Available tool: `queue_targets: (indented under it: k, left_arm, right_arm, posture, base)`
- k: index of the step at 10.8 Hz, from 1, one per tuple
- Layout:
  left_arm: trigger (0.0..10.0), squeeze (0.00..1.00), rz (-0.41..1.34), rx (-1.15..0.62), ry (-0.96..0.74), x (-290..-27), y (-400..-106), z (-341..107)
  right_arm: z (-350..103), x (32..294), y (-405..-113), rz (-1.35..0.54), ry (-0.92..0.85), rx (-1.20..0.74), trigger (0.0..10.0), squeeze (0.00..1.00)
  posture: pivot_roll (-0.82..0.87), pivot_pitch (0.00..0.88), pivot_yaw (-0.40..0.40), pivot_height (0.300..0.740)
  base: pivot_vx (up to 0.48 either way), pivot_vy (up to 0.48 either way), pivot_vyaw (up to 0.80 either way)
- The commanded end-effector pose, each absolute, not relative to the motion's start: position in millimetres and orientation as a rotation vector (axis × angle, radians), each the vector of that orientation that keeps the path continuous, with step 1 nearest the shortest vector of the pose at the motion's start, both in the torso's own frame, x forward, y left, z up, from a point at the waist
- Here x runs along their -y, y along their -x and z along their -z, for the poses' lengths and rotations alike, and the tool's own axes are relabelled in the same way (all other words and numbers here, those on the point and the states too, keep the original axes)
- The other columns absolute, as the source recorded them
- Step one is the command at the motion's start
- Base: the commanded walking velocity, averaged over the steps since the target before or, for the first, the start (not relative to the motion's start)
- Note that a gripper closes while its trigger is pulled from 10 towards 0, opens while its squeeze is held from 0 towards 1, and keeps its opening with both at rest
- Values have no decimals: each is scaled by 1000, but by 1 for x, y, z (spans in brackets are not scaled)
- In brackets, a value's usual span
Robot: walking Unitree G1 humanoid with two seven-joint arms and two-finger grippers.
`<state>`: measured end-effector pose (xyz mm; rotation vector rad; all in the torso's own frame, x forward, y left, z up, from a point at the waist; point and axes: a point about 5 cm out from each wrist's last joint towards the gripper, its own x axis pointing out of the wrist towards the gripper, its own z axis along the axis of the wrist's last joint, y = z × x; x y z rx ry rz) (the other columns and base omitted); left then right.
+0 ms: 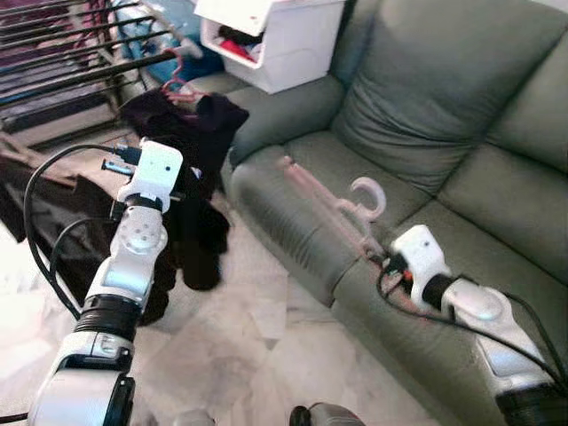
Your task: Hang hanger
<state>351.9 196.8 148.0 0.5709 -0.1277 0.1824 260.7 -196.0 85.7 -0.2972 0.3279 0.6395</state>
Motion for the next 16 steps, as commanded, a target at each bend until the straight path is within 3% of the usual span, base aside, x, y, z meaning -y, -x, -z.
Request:
queue_targets:
  k: [1,3,5,9,11,13,16]
  left_arm:
    - [10000,0,-224,160,-585,-189,-359,-158]
    - [10000,0,-272,151,-594,-186,-360,-159]
    - [10000,0,-178,169,-531,-182,-360,-162]
    - [10000,0,-334,35,-502,-192,-362,-160]
    - [10000,0,-289,96,-457,-179,-361,-169]
    - [10000,0,-100,188,-305,-160,-359,-188]
    - [10000,0,-54,257,-265,-152,-355,-205]
  right_arm:
    - [-90,186,-250,-785,272,-347,10000,0]
    - [-86,182,-239,-906,275,-408,10000,0]
    - [-81,187,-244,-859,300,-432,10000,0]
    - [-86,178,-247,-878,272,-404,10000,0]
    - [-85,175,-244,-920,248,-427,10000,0]
    - [-82,172,-246,-918,247,-433,10000,0]
    - [-79,170,-256,-869,206,-432,10000,0]
  posture:
    - [-114,0,-25,740]
    - [-113,0,-25,740]
    - [-112,0,-25,740]
    - [-104,0,-25,740]
    - [-106,0,-24,740]
    - [-102,0,-22,740]
    - [-96,0,-24,740]
  base:
    - [0,0,0]
    - [0,0,0]
    - [0,0,0]
    - [0,0,0]
    - [0,0,0]
    - [0,0,0]
    - [0,0,0]
